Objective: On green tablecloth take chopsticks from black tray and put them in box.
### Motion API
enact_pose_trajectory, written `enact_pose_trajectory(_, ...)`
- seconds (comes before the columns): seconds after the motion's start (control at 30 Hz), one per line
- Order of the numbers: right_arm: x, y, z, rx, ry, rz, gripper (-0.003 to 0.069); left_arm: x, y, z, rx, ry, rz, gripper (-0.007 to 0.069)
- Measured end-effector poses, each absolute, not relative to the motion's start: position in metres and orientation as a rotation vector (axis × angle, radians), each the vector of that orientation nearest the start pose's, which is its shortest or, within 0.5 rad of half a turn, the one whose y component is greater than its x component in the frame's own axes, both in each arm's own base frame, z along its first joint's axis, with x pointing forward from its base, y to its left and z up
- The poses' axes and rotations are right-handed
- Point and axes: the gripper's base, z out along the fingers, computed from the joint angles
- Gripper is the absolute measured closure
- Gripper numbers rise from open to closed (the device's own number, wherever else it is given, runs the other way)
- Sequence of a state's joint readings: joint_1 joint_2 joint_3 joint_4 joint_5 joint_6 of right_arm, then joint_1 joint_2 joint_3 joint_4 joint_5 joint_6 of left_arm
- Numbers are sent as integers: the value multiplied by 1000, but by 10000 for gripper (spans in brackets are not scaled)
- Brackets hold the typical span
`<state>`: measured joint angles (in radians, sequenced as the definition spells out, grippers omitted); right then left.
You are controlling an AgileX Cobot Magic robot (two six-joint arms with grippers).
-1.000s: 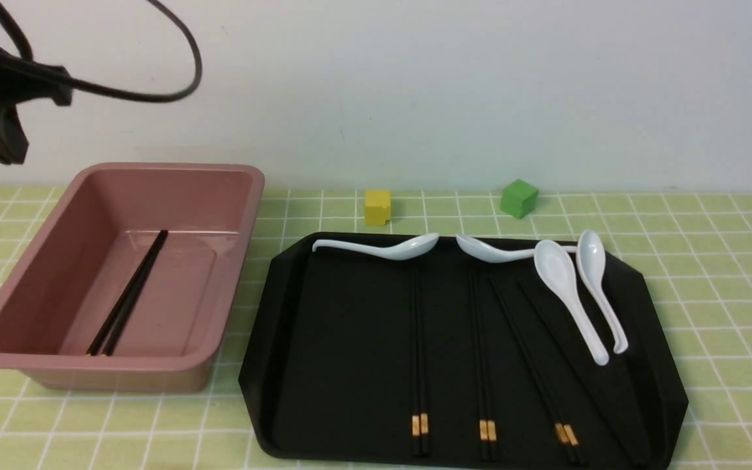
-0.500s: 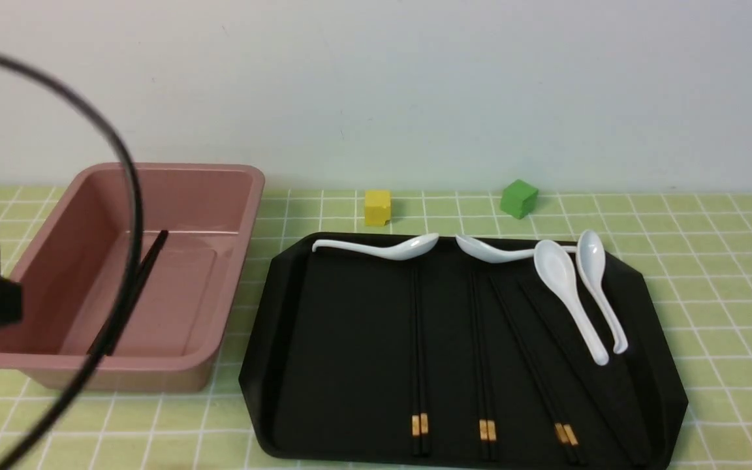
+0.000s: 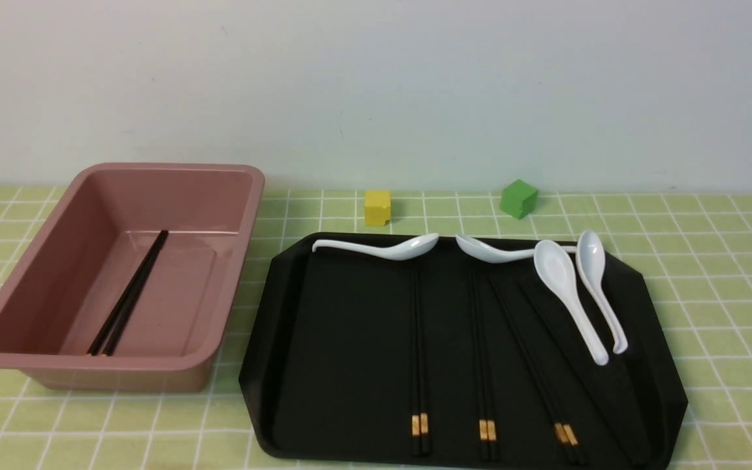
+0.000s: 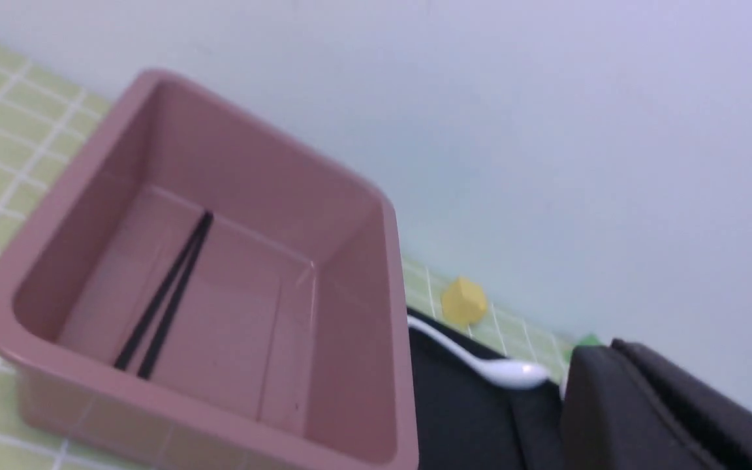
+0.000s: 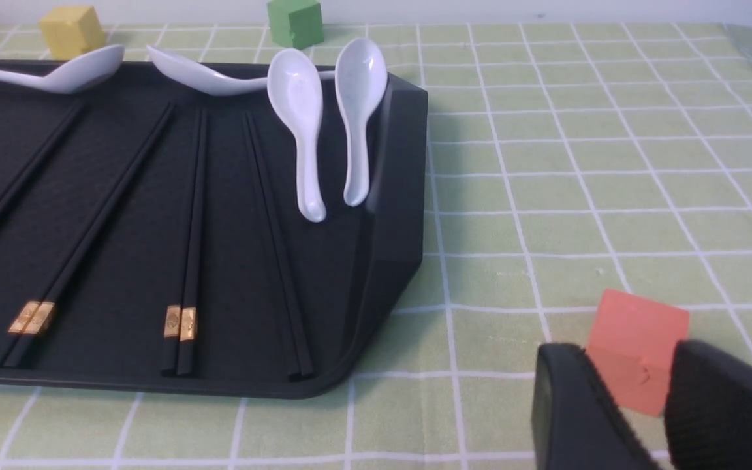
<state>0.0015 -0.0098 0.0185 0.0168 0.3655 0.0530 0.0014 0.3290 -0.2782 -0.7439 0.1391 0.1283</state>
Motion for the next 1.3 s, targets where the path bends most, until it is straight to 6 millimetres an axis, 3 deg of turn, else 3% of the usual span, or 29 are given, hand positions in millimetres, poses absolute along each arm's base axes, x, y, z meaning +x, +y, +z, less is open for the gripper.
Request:
enact_pose_trajectory(0.77, 53, 1, 175, 58, 1857, 54, 419, 86, -5, 274, -464, 1566, -529, 636)
enact_pose_trajectory(0.97, 53, 1, 175, 58, 1857, 54, 419, 78, -5, 274, -439, 1527, -520, 634)
enact_pose_trajectory(1.07, 53, 1, 175, 58, 1857, 54, 419, 71, -4, 265, -399, 1514, -477, 634)
enact_pose_trajectory(1.23, 53, 1, 175, 58, 1857, 54, 419, 64, -4, 216, -272, 1602, -319, 626)
enact_pose_trajectory(1.3, 53, 1, 175, 58, 1857, 54, 419, 62, -4, 206, -257, 1622, -302, 626)
